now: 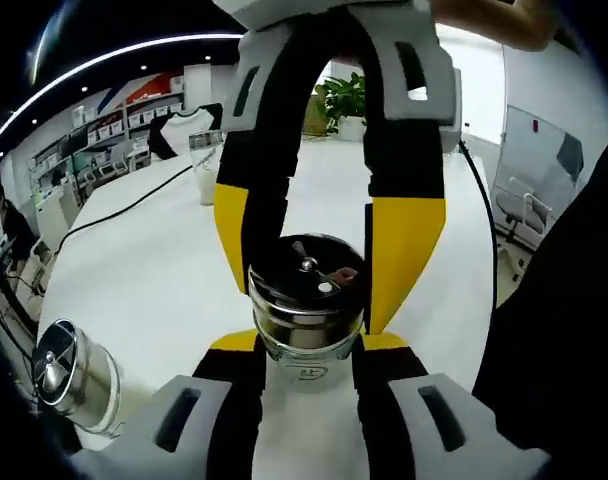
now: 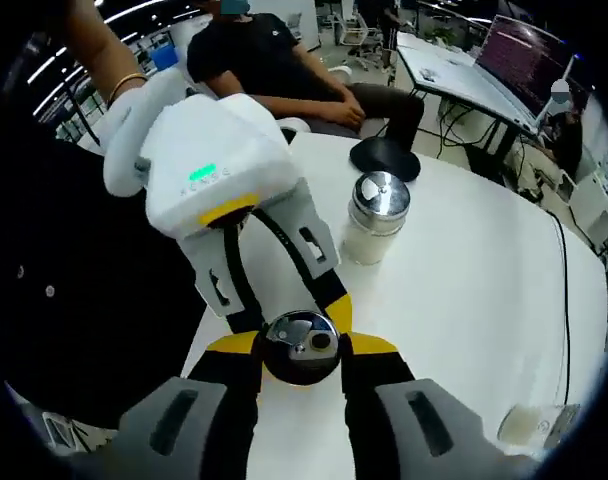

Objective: Rotate the seasoning bottle until the label or dispensing opening points toward the visible target arrow and the bottle remains upright within the marked orientation range

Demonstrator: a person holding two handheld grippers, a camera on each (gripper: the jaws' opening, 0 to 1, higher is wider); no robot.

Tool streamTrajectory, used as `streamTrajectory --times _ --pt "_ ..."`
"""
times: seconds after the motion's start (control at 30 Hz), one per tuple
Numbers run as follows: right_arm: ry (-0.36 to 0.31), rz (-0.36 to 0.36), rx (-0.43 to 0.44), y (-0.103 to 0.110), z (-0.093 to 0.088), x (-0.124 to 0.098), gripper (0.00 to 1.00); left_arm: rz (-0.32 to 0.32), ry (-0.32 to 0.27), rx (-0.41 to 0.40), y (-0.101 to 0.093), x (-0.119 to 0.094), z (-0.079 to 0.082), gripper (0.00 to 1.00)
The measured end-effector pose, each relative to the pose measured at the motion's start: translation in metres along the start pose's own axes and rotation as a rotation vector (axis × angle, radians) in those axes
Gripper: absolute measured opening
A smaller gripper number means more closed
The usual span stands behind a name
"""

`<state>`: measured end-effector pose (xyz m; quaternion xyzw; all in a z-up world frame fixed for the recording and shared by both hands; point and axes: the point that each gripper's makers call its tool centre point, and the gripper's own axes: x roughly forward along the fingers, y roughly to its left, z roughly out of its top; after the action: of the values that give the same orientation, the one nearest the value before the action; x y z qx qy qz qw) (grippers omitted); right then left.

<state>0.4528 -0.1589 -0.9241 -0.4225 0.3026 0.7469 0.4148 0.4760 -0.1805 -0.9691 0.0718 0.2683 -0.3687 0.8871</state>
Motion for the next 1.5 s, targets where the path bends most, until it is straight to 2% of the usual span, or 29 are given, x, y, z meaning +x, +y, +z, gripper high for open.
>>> streamTrajectory --times 0.1,0.17,0.2,0.3,0.37,0.47,0.5,0.67,0.8,0.83,1.0,1.07,1.23,1.37,1.43,1.5 --pt "0.002 0.029 -0.077 0.003 0.001 0.001 0.28 -0.041 0.012 0.039 -0.002 0.002 0.0 0.42" --pt "0.015 0.043 -0.106 0.005 -0.001 0.001 0.28 -0.084 0.025 0.063 -0.006 0.004 0.001 0.41" --pt "0.019 0.047 -0.121 0.006 -0.001 0.001 0.28 -0.126 0.039 0.075 -0.012 0.006 0.0 0.39" --pt "0.018 0.043 -0.104 0.005 -0.004 0.0 0.29 -0.121 0.037 0.091 -0.01 0.007 0.001 0.38" --pt "-0.007 0.029 -0.075 0.004 -0.004 0.0 0.29 -0.12 0.034 0.092 -0.01 0.008 0.002 0.38" --pt "-0.026 -0.009 -0.009 0.003 -0.006 0.001 0.29 -0.092 0.025 0.066 -0.01 0.009 0.003 0.37" --pt "-0.029 -0.038 0.044 0.002 -0.01 0.002 0.3 -0.063 0.015 0.045 -0.01 0.01 0.004 0.37" --pt "-0.04 -0.137 0.16 0.0 -0.015 0.001 0.3 0.021 -0.014 -0.015 -0.008 0.013 0.006 0.37" --pt "-0.05 -0.175 0.228 -0.001 -0.015 0.001 0.3 0.128 -0.015 -0.041 -0.005 0.013 0.007 0.37" --pt "-0.066 -0.187 0.253 -0.002 -0.013 0.001 0.3 0.182 -0.021 -0.067 -0.004 0.013 0.006 0.37" --pt "-0.12 -0.237 0.403 -0.003 -0.01 -0.003 0.3 0.328 -0.028 -0.128 0.0 0.011 0.004 0.37" --pt "-0.129 -0.248 0.423 -0.004 -0.01 -0.003 0.3 0.373 -0.036 -0.147 0.0 0.011 0.004 0.37" --pt "-0.12 -0.258 0.387 -0.004 -0.01 -0.003 0.29 0.393 -0.029 -0.148 0.001 0.012 0.003 0.38" --pt "-0.11 -0.246 0.357 -0.002 -0.009 -0.002 0.29 0.362 -0.022 -0.134 -0.001 0.01 0.0 0.37" --pt "-0.107 -0.232 0.31 -0.001 -0.007 -0.001 0.29 0.349 -0.016 -0.132 -0.001 0.007 -0.001 0.37" --pt "-0.106 -0.228 0.318 -0.002 -0.006 -0.001 0.29 0.345 0.002 -0.122 -0.003 0.003 -0.003 0.37"
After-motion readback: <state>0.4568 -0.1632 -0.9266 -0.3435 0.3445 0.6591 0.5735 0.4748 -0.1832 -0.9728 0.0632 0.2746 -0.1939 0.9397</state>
